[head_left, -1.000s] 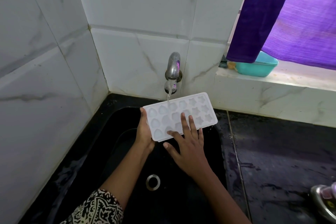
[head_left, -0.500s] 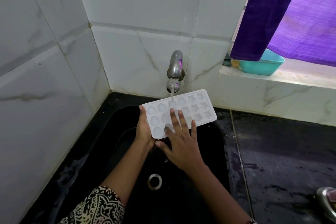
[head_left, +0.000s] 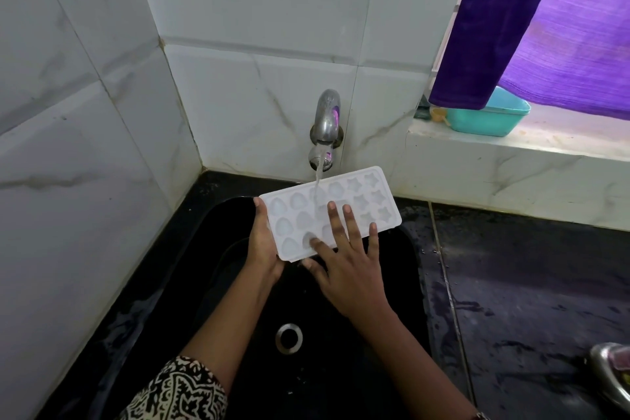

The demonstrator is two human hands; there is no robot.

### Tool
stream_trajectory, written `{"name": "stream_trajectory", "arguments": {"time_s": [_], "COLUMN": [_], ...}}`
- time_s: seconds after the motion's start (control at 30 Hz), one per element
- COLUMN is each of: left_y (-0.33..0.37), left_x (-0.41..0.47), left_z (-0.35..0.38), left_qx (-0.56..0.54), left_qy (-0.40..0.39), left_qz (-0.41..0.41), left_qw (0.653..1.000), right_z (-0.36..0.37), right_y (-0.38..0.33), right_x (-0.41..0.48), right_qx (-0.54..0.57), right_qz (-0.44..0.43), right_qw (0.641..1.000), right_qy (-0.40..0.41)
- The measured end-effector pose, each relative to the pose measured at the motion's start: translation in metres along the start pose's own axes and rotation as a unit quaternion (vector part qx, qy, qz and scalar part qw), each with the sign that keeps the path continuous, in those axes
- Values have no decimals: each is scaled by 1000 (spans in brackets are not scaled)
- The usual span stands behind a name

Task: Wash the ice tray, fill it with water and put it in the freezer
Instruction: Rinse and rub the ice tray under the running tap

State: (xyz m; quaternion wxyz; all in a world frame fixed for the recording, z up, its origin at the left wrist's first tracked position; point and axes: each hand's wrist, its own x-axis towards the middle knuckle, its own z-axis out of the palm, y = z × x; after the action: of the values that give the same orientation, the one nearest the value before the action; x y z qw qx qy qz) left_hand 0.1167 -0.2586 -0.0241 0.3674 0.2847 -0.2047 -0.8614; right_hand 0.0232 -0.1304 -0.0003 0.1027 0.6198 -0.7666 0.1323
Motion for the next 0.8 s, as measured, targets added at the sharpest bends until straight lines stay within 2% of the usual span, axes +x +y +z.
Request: {"name": "stream_trajectory", "arguments": {"time_s": [0.13, 0.2, 0.33, 0.53, 0.67, 0.8], "left_y": [-4, -7, -17, -9, -12, -7], "left_x": [-4, -5, -8, -9, -10, -9], "left_z": [-1, 0, 4, 0, 4, 3], "left_qx": [0, 14, 15, -8, 1, -12], "left_qy": [6, 21, 40, 17, 20, 23], "left_qz": [-11, -10, -3, 0, 4, 3], "left_qw": [1000, 1000, 999, 1000, 1000, 1000], "right_z": [1, 1, 0, 1, -5, -1], "right_y": [-7, -6, -18, -13, -9, -13], "right_x": [-1, -1, 0, -4, 6, -1], "right_qx": [62, 65, 64, 69, 60, 92], "right_qz": [18, 33, 50, 7, 24, 2], "right_qw": [998, 996, 995, 996, 998, 995], "right_qy": [-20, -47, -50, -47, -17, -39]}}
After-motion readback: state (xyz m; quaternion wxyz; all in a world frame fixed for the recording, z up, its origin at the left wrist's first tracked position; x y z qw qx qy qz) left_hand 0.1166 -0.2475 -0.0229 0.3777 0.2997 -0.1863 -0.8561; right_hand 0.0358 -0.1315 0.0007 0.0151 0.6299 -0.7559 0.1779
